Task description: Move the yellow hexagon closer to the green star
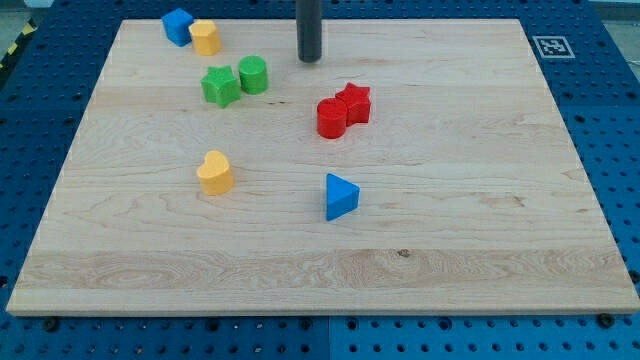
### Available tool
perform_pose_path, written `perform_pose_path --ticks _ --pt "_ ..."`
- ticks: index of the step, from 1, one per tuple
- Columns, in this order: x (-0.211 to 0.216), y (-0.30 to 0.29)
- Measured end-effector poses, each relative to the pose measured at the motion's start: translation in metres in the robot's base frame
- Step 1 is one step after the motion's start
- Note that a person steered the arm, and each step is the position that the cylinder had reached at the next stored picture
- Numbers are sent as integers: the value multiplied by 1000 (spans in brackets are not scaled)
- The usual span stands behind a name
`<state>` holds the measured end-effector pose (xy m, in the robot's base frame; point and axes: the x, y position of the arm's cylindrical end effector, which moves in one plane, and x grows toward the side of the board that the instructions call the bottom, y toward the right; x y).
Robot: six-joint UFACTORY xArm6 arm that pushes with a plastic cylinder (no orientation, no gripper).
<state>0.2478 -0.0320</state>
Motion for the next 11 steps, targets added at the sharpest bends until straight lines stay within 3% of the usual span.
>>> perform_pose_path --ticks 1,4,8,11 --pt "-24 -33" --pt "-35 -159" --pt "-39 -173" --pt "22 -163"
